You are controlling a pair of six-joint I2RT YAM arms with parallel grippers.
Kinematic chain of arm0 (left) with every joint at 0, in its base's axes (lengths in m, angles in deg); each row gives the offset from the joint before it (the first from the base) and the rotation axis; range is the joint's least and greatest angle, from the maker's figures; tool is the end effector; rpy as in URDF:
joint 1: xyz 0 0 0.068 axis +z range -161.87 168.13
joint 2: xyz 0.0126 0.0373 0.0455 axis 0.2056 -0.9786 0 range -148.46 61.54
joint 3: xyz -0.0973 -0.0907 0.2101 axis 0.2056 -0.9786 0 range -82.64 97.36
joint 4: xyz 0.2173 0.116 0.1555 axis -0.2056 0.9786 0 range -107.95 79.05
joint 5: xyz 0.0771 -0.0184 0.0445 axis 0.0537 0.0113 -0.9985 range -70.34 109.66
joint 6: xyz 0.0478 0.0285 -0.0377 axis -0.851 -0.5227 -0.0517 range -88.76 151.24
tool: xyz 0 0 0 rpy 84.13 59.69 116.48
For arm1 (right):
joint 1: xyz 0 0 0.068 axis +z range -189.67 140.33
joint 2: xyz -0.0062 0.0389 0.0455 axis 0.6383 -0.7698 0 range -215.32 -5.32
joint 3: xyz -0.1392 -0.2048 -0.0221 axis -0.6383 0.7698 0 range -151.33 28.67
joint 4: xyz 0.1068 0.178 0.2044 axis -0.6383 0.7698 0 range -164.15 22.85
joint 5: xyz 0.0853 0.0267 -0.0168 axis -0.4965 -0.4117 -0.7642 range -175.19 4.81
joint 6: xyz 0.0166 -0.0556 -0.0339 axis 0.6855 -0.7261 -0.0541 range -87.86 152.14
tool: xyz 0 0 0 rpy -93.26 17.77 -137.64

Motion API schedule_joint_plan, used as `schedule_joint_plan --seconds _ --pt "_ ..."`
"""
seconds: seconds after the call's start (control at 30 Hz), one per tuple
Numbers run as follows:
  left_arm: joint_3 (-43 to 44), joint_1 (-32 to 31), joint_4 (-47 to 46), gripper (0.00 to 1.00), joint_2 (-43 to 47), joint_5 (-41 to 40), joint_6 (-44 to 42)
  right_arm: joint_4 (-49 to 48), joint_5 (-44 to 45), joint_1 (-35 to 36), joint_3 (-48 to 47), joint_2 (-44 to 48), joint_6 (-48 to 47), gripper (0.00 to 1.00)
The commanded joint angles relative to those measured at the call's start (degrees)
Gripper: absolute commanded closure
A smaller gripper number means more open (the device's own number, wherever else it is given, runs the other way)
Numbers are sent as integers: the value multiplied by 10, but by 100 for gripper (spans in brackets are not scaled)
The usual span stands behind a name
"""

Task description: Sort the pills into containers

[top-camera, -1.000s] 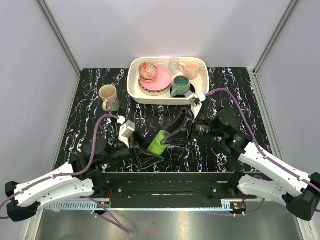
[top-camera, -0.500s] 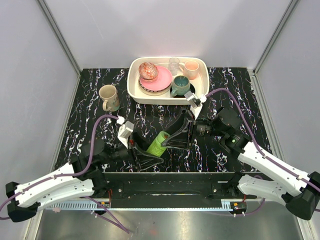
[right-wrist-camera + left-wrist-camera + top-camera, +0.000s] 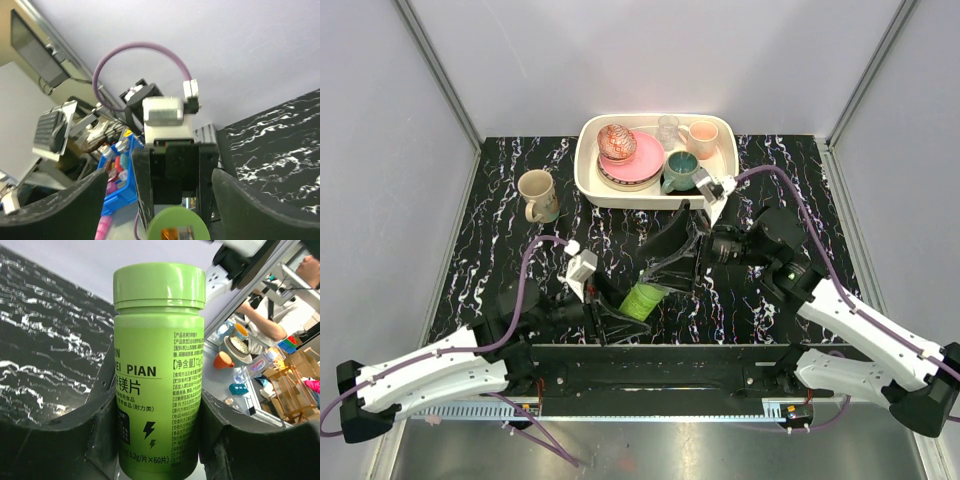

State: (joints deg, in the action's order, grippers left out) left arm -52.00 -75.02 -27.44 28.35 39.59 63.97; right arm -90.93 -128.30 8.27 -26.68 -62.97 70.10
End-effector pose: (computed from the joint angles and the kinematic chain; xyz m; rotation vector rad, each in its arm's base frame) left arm 0.0843 -0.2068 0.3069 0.7467 1.5020 -1.5730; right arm 0.1608 0.2329 0.3924 -0.8634 1.3811 1.6960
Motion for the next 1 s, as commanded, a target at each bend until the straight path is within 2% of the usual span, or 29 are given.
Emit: schedule_joint_plan --seconds 0.0,0.07,0.23,0.33,0.43,0.57,0.97 --pt "4 -1 11 100 3 -8 -17 67 115 3 -52 20 -8 7" --pt "11 -1 25 100 3 -25 -26 108 178 3 -57 24 -11 1" --pt "28 -2 54 100 8 -80 -43 193 332 3 -65 36 12 0" --pt "35 -2 62 100 10 -125 -48 239 364 3 -70 27 33 0" --pt "38 -2 63 100 2 -174 -46 257 364 3 -70 13 76 0" --pt "48 -2 63 100 -14 -197 -43 257 341 4 -67 -10 113 0" --pt "57 -2 60 100 -37 -233 -36 257 289 9 -55 -32 139 16"
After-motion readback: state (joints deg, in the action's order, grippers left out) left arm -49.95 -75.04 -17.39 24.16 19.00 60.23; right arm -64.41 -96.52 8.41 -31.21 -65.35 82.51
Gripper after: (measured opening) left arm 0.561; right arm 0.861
